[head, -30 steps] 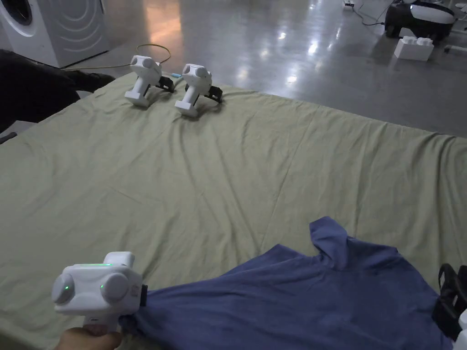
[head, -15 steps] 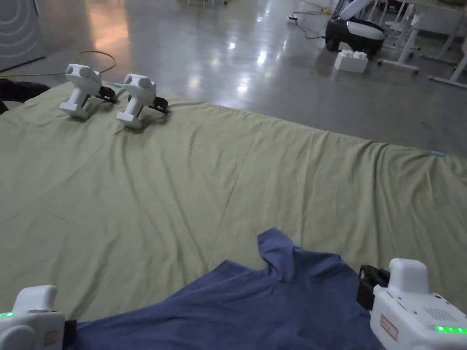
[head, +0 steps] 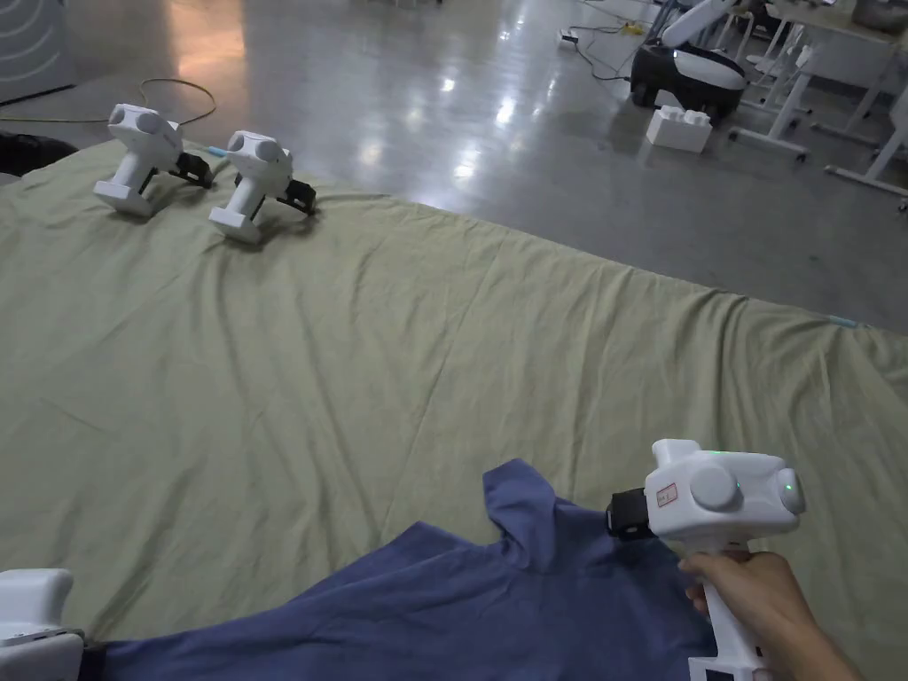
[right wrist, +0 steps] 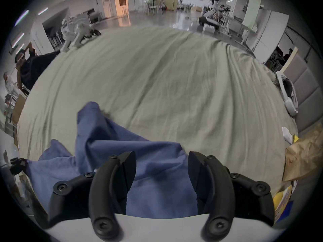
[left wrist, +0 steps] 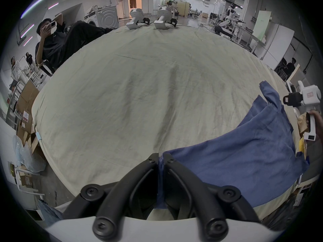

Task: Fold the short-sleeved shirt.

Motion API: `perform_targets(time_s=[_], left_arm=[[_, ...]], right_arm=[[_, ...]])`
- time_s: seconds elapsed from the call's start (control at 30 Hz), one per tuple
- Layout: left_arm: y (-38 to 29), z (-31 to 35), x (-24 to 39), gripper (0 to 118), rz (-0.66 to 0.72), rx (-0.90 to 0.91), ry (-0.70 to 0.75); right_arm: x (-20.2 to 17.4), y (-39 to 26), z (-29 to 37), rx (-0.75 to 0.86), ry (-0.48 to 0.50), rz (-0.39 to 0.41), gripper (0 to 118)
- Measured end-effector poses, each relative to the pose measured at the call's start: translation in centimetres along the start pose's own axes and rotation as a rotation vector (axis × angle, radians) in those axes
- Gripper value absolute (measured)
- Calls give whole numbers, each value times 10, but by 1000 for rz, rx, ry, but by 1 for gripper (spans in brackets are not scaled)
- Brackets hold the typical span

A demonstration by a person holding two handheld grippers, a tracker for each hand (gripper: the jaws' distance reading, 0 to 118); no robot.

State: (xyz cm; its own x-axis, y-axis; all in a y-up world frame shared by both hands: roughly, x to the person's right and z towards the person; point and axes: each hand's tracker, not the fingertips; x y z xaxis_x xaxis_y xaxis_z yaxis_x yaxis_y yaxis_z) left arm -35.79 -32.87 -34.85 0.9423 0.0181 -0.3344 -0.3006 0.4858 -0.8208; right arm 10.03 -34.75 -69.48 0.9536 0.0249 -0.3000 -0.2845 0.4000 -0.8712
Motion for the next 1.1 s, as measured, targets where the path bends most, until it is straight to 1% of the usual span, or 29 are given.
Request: perform_targets(time_s=[0.1,0.13,0.17,0.2,0.23,0.3,0.33,0.4,0.47,0.57,0.6,0.63,0.67,0.7,0.77,0.8,0.83,0.97,1.03,1.1], left_arm=[[-2,-6,-3,7,15,-7,-3],[-3,-7,-3,7,17,-10,-2],[-3,-8,-3,7,19,-13,-1],[-4,-10,-4,7,20,-15,-2],[-5,-11,-4,7,20,-16,-4],[-6,-12,-4,7,18,-18,-7],[-7,-13,-4,7,18,-18,-7],[-8,-16,-4,7,18,-20,-18],[-8,-17,-2,7,14,-23,-23],[-9,-18,0,7,6,-22,-26],[-9,-18,1,7,4,-20,-28],[-9,-17,2,7,0,-15,-34],[-9,-16,3,7,-5,-5,-36],[-9,-15,4,7,-12,8,-43],[-9,-11,7,7,-27,28,-46],[-7,-11,9,7,-29,29,-48],[-6,-10,10,7,-31,34,-58],[0,1,15,7,-45,90,-72],[7,10,16,7,-30,138,-96],[17,24,18,7,-28,199,-97]], right_arm=[[0,5,-21,-96,53,-43,71],[-1,4,-27,-120,47,-36,71],[-5,2,-34,-150,19,-10,71],[-8,0,-36,-141,3,24,71],[-10,-1,-32,-97,0,51,71],[-10,-4,-33,-95,-2,29,71],[-8,-8,-34,-82,1,-3,71],[-13,-20,-27,-39,-4,-24,71],[-18,-25,-27,-16,-19,9,72],[-22,-20,-18,-39,-28,0,70],[-25,-22,-16,-34,-36,1,64],[-20,-18,-23,-24,-48,22,51],[-22,-17,-21,9,-58,63,32],[-25,-19,-20,38,-50,96,10],[-29,-25,-18,56,-87,141,9],[-30,-28,-15,87,-68,158,9],[-30,-31,-9,118,-78,153,9],[-21,-40,24,249,-47,82,9],[-16,-44,48,321,-32,63,9],[-11,-49,74,378,-18,24,9]])
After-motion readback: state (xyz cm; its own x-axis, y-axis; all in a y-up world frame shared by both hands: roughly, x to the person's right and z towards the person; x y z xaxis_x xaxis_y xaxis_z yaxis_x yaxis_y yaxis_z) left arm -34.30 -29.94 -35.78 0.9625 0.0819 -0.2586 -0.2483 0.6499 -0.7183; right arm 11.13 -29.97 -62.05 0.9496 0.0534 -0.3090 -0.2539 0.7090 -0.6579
